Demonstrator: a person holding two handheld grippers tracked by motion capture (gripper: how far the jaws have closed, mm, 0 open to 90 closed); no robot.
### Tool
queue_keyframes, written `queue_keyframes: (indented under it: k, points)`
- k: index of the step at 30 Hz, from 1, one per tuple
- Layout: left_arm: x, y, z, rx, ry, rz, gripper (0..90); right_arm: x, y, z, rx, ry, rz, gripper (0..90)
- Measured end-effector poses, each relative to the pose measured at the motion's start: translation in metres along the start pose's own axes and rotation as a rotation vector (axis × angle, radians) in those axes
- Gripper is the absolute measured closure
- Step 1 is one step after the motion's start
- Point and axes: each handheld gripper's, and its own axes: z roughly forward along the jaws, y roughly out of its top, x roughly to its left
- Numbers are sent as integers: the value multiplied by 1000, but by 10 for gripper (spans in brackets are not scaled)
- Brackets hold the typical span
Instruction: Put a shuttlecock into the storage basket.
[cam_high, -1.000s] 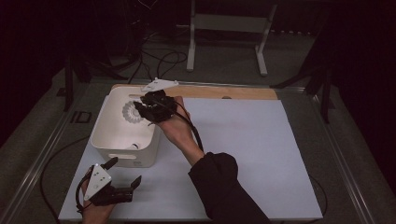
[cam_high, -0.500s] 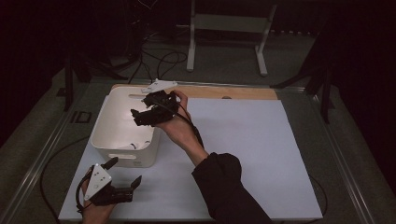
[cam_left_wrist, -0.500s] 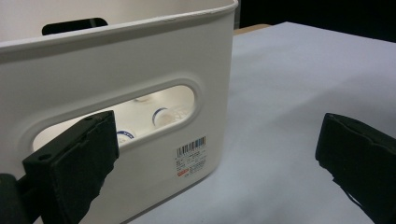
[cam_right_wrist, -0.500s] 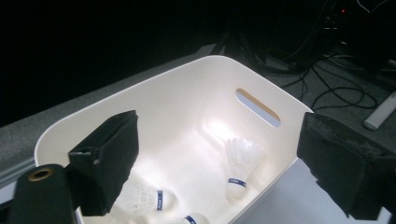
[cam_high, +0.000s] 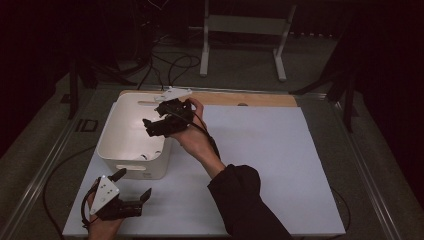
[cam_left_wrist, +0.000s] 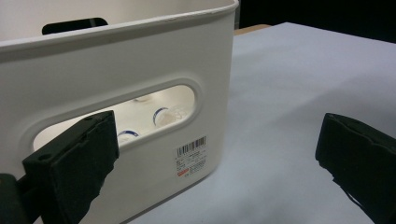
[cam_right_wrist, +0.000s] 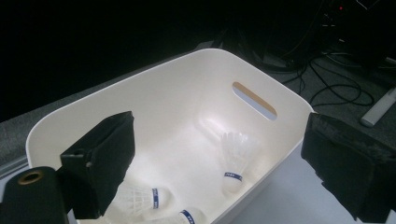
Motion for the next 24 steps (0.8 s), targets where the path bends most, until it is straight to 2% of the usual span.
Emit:
queue_keyframes:
  k: [7,24]
  points:
    - [0,0,0,0,2,0,2,-3,-4,-4,-1,-8,0,96]
    - [0,0,0,-1,4,-1,2,-19,-23,-23,-27,-34,15,95]
